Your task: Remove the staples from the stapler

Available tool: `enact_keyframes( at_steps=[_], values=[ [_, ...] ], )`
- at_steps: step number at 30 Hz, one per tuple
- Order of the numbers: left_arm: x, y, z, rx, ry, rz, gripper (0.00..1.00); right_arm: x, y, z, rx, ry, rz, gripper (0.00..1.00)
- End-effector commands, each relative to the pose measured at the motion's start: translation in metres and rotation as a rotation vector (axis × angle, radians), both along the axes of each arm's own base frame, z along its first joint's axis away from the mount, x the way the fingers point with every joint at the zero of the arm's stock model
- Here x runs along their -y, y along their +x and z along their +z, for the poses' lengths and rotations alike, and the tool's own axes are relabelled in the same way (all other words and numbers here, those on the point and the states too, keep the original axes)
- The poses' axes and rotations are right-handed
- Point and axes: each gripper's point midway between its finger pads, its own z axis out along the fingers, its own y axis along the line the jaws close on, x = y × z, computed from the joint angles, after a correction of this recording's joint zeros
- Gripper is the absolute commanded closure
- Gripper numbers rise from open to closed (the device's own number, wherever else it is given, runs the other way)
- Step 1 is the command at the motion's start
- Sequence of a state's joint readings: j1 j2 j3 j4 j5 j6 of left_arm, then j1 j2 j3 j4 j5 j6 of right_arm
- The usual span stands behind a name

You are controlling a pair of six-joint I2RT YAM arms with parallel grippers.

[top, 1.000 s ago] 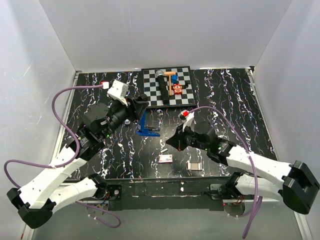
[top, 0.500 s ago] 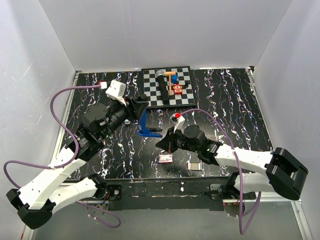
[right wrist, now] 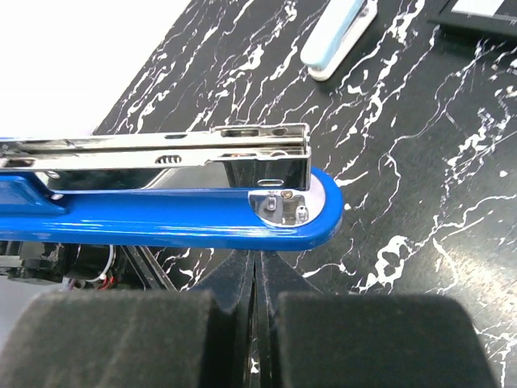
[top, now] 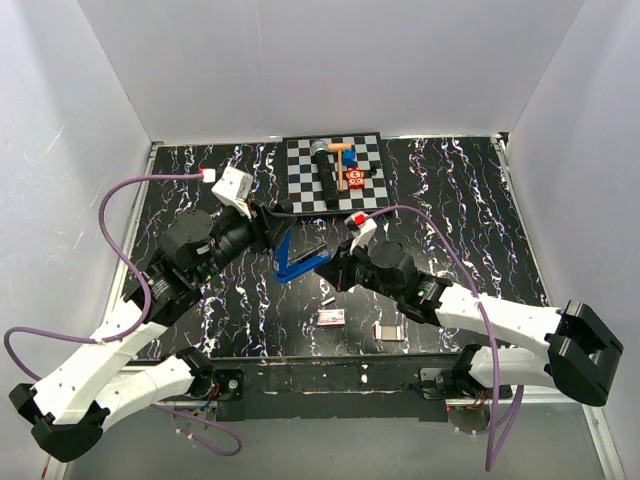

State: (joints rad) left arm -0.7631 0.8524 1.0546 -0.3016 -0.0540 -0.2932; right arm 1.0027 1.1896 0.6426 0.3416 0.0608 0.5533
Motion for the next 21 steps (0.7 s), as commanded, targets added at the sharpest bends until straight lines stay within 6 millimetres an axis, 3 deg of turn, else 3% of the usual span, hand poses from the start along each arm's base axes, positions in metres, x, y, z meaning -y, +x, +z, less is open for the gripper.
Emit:
enact_keyframes(
  at_steps=[1,13,21],
  values=[
    [-0.002,-0.018,0.039,0.052,-0.088,-0.055,1.00,0.002,0.012,0.043,0.133,0.024,-0.028,0.99],
    [0.006,-0.023,0.031,0.021,-0.064,-0.109,1.00,0.020,0.012,0.075,0.258,-0.038,-0.024,0.99],
    [0.014,-0.034,0.036,0.051,-0.059,-0.191,1.00,0.044,-0.006,0.105,0.392,-0.110,0.068,0.99]
  ],
)
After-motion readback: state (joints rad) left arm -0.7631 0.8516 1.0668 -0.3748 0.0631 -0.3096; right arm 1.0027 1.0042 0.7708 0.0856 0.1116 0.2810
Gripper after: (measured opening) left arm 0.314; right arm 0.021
